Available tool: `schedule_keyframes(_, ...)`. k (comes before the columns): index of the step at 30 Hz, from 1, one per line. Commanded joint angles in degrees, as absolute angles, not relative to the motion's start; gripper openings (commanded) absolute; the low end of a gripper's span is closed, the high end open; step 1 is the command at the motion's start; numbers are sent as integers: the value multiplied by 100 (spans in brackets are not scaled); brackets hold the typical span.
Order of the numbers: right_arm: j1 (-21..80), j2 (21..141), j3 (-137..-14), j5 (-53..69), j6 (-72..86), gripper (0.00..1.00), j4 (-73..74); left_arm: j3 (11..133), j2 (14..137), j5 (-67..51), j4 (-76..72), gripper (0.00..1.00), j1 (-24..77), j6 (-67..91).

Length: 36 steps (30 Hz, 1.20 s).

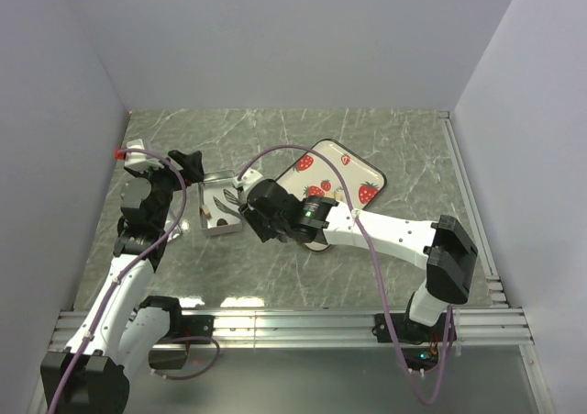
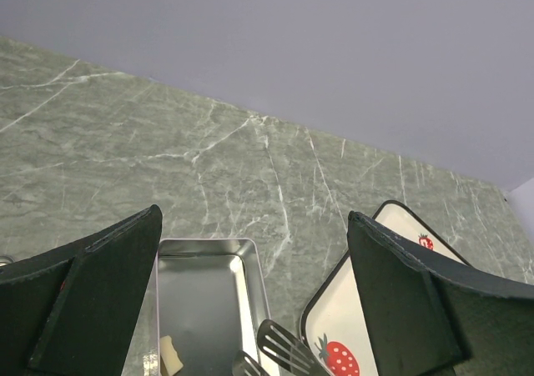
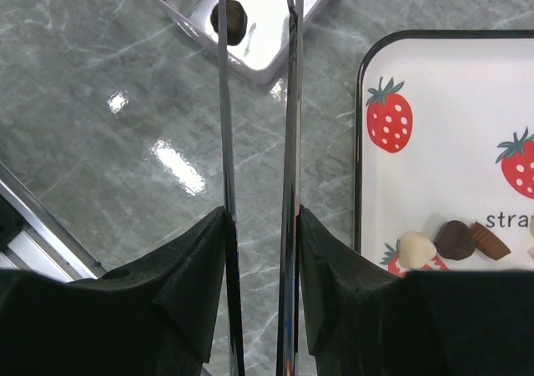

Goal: Pack the chocolate

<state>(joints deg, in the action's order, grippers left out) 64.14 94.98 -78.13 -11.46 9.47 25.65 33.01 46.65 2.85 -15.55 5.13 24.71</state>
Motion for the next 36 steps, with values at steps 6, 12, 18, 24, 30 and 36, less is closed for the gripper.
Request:
schedule_keyframes(6,6460,9168,-7815,-1678,1081,45,2408,3278,4588,299,-1819,99,545,2470)
schedule_keyframes(12,6372,8719,-7296,-2232,1519,45,2680,3278,4570,325,-1802,99,545,2470)
schedule_keyframes(18,6284,7938,-6777,-2785,2353,45,3506,3287,4597,308,-1802,99,545,2470)
schedule_keyframes(24,6144,7480,-6680,-3243,2716,45,4174,3340,4641,255,-1714,100,554,2470)
schedule_keyframes(30,5609,7226,-6505,-3261,2857,45,4641,3375,4693,272,-1679,99,554,2452)
schedule_keyframes(36,5177,6795,-6030,-3068,2856,45,4412,3392,4614,465,-1591,100,545,2452)
